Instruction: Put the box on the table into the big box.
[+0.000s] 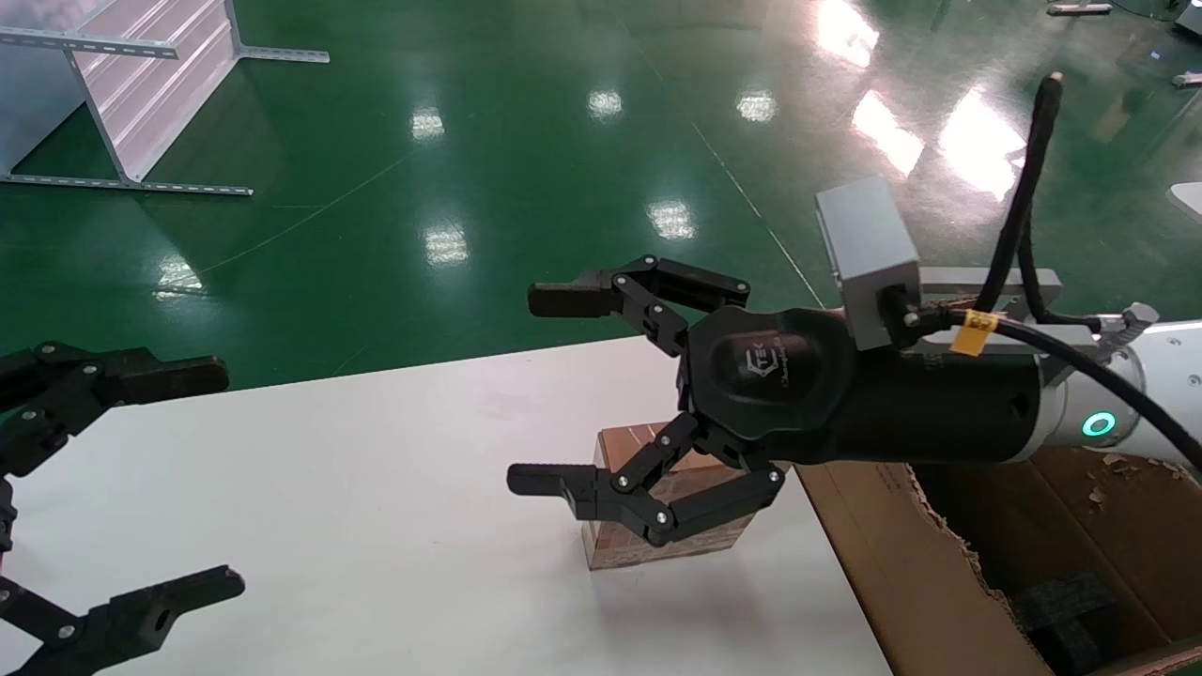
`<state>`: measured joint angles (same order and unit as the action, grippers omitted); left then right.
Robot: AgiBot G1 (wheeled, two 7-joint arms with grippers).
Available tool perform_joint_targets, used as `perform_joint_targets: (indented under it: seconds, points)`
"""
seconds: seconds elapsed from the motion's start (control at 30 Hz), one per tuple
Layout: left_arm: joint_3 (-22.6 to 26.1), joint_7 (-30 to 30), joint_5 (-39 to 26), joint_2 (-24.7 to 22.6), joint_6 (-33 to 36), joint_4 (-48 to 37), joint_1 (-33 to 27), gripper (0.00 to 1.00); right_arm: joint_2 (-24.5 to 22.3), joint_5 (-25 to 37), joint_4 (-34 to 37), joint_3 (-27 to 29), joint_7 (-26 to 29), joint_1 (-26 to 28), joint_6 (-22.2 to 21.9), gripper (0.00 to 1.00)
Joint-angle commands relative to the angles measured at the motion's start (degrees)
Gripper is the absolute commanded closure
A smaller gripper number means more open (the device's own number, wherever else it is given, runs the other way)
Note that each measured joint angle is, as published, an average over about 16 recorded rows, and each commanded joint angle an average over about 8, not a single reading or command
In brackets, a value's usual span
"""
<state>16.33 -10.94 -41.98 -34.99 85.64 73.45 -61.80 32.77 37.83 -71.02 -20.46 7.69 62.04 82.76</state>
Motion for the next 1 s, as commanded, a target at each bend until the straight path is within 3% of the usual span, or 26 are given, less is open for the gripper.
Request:
perform_joint_targets:
  seconds: [0.03, 0.67, 1.0]
  points:
    - [0.0, 0.0, 0.0, 0.0, 0.0, 0.0, 0.0, 0.0, 0.0, 0.0, 0.0, 0.0, 0.0, 0.0, 0.0, 0.0]
    - [-0.03, 0.03, 0.02, -0.01, 0.01, 0.0, 0.02, 0.0, -0.35, 0.47, 0.24, 0.1, -0.21, 0.12, -0.38, 0.0]
    - [0.05, 0.04, 0.02, 0.0, 0.01, -0.05, -0.03, 0.0, -3.12, 5.53, 2.72, 0.47, -1.18, 0.61, -5.68, 0.0]
